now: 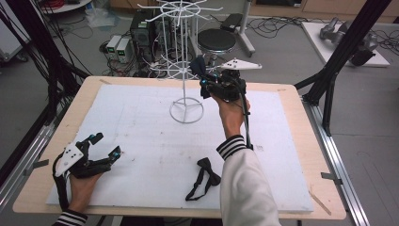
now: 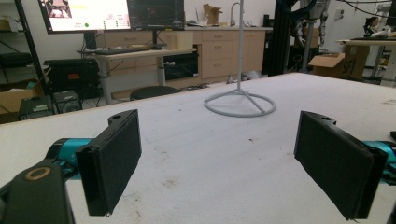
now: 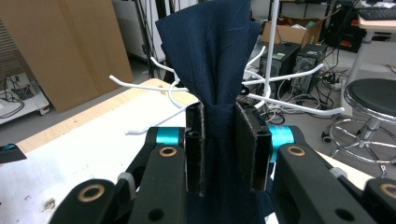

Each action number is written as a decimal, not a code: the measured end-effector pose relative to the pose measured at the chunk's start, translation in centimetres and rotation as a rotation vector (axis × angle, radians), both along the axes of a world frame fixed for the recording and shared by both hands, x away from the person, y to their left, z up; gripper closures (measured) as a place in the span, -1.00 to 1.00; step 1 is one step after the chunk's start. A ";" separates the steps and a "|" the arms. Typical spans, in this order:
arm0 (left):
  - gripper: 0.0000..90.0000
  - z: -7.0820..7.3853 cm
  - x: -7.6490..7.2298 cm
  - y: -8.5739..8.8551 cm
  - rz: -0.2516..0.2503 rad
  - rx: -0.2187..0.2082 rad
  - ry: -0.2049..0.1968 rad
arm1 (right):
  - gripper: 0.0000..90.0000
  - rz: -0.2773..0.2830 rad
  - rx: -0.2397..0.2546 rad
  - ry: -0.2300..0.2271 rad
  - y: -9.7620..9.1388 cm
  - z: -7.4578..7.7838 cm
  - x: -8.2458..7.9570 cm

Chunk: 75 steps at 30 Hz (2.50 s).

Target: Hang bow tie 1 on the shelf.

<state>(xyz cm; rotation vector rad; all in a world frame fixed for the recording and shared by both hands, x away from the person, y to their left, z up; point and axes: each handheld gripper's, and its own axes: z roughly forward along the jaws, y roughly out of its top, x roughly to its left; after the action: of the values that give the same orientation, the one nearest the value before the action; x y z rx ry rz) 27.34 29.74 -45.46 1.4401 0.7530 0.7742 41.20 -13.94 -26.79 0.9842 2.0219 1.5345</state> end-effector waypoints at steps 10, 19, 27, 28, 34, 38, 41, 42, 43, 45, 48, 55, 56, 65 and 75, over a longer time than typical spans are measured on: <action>-0.66 0.0 0.0 0.0 0.001 -0.001 0.000 | 0.66 -0.007 0.011 0.010 0.1 -0.2 0.3; -0.66 0.0 0.0 0.0 0.001 -0.002 -0.001 | 0.66 -0.005 0.009 0.009 0.6 -0.1 0.5; -0.66 0.0 0.0 0.0 0.001 -0.002 -0.002 | 0.66 -0.007 0.007 0.018 1.1 -0.4 0.9; -0.66 0.0 0.0 0.0 0.001 -0.004 -0.002 | 0.66 -0.004 0.006 0.015 1.1 -0.5 1.0; -0.66 0.0 0.0 0.0 0.001 -0.005 -0.002 | 0.66 -0.001 0.003 0.014 1.3 -0.6 1.2; -0.66 0.0 0.0 0.0 0.001 -0.004 -0.002 | 0.65 0.002 -0.004 0.016 1.3 -0.7 1.2; -0.66 0.0 0.0 0.0 0.001 -0.004 -0.002 | 0.65 0.004 -0.018 0.014 1.4 -0.7 1.3; -0.66 0.0 0.0 0.0 0.001 -0.004 -0.002 | 0.65 0.005 -0.021 0.011 1.4 -0.7 1.3; -0.66 0.0 0.0 0.0 0.001 -0.004 -0.002 | 0.65 0.006 -0.022 0.012 1.4 -0.7 1.3; -0.66 0.0 0.0 0.0 0.001 -0.004 -0.002 | 0.65 0.006 -0.024 0.011 1.4 -0.7 1.3; -0.66 0.0 0.0 0.0 0.001 -0.004 -0.001 | 0.63 0.008 -0.022 0.008 1.3 -0.7 1.4; -0.66 0.0 0.0 0.0 0.000 -0.003 -0.001 | 0.51 0.002 -0.020 -0.012 1.4 -0.7 1.3; -0.66 0.0 0.0 0.0 0.001 -0.004 -0.001 | 0.50 0.002 -0.016 -0.014 1.4 -0.7 1.3; -0.66 0.0 0.0 0.1 0.000 -0.003 0.001 | 0.17 -0.002 -0.010 -0.022 1.0 -0.4 1.0; -0.66 0.0 0.0 0.1 -0.002 -0.005 0.000 | -0.73 0.011 -0.064 -0.008 -0.4 0.3 -0.7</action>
<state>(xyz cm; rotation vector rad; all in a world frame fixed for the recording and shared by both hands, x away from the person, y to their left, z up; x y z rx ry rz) 27.37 29.84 -45.48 1.4362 0.7528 0.7710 40.52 -14.34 -26.53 0.9421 2.0613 1.4677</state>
